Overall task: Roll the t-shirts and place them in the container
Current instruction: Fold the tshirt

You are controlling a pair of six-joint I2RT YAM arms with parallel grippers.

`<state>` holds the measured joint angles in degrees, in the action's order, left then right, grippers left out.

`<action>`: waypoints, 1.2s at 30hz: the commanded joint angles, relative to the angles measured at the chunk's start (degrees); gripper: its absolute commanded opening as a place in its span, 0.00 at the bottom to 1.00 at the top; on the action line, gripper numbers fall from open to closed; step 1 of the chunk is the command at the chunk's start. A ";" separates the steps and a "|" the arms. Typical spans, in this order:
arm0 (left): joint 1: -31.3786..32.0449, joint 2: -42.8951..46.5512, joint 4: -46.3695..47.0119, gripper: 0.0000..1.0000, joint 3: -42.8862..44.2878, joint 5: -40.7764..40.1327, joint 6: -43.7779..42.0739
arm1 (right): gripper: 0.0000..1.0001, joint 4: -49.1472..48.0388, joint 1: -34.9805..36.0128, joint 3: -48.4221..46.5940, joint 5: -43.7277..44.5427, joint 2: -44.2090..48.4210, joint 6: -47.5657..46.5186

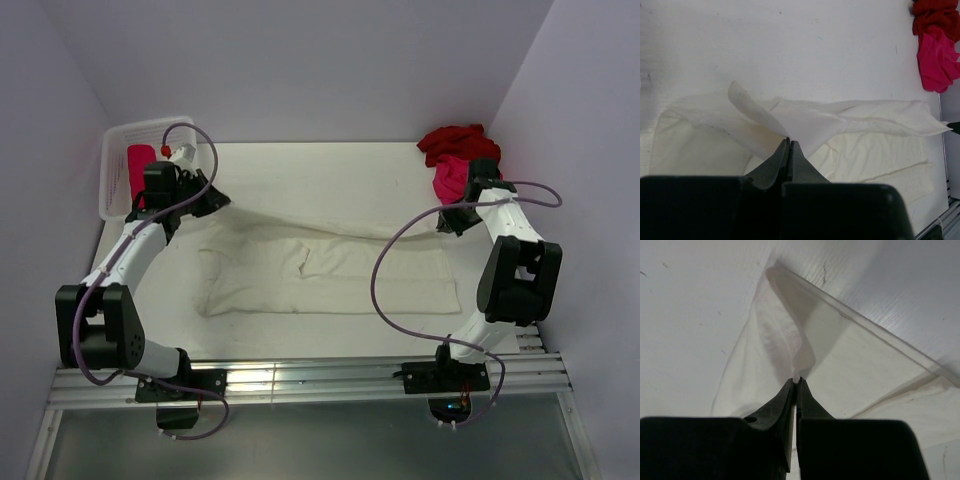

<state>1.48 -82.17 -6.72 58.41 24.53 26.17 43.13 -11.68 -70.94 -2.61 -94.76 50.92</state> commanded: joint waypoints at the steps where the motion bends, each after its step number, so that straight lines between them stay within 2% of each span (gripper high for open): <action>1: -0.42 2.80 0.83 0.00 -0.93 -0.01 -0.42 | 0.00 0.28 -0.71 1.06 0.59 3.70 -0.47; 20: -0.42 8.60 1.80 0.00 -8.23 2.09 0.37 | 0.00 -0.07 -2.03 7.12 2.00 7.13 -0.64; 31: -0.42 11.77 0.48 0.00 -13.06 3.68 0.46 | 0.00 -2.53 -2.82 11.61 2.35 4.85 -0.38; 36: -0.33 11.77 -2.14 0.00 -12.45 4.21 0.72 | 0.00 -3.76 -2.99 13.28 2.52 3.01 -0.20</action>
<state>1.30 -72.03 -7.86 45.23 27.14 26.70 40.91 -13.98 -58.52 -1.69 -90.65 50.92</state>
